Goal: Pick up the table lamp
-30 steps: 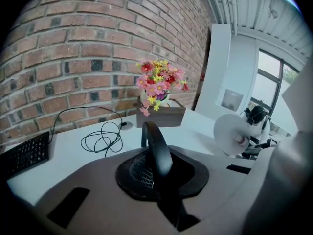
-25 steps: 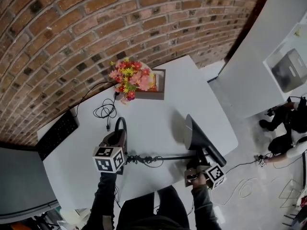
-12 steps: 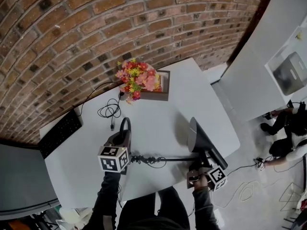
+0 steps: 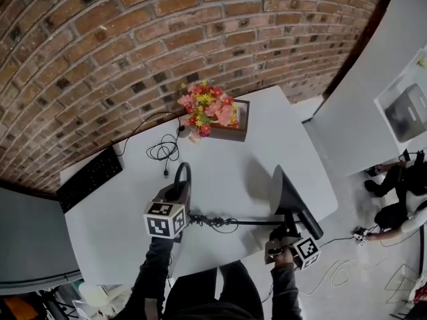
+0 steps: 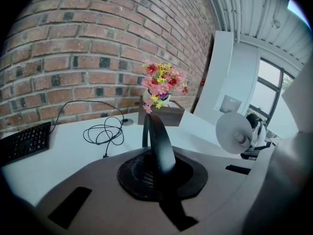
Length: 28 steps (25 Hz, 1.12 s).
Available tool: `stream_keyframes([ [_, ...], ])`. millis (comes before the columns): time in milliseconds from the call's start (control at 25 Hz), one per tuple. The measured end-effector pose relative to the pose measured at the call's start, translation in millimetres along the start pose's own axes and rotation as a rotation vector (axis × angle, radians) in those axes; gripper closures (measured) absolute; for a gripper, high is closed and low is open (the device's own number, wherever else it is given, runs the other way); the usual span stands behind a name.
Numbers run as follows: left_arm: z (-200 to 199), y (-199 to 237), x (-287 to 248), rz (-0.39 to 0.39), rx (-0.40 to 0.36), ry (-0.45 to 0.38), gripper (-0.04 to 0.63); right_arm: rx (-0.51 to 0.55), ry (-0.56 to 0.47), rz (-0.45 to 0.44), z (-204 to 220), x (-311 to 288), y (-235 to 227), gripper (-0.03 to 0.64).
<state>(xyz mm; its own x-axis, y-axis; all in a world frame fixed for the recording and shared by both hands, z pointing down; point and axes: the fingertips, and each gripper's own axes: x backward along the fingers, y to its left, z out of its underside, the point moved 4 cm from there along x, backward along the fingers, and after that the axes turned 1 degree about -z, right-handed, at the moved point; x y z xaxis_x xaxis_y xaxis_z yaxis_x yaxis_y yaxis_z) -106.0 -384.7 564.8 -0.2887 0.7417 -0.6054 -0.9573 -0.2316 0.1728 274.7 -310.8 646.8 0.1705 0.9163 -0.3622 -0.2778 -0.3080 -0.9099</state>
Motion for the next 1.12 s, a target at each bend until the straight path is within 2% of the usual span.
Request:
stream_keyframes([
  [240, 11, 7, 14, -0.015, 0.011, -0.004, 0.589, 0.070, 0.015, -0.043, 3, 4, 21, 0.595],
  [560, 32, 18, 42, -0.040, 0.050, -0.011, 0.589, 0.174, 0.046, -0.146, 7, 5, 59, 0.595],
  [760, 43, 27, 57, -0.058, 0.093, -0.021, 0.589, 0.255, 0.066, -0.224, 12, 8, 95, 0.597],
  [1120, 60, 46, 74, -0.086, 0.219, -0.052, 0.589, 0.377, 0.104, -0.343, 29, 10, 159, 0.600],
])
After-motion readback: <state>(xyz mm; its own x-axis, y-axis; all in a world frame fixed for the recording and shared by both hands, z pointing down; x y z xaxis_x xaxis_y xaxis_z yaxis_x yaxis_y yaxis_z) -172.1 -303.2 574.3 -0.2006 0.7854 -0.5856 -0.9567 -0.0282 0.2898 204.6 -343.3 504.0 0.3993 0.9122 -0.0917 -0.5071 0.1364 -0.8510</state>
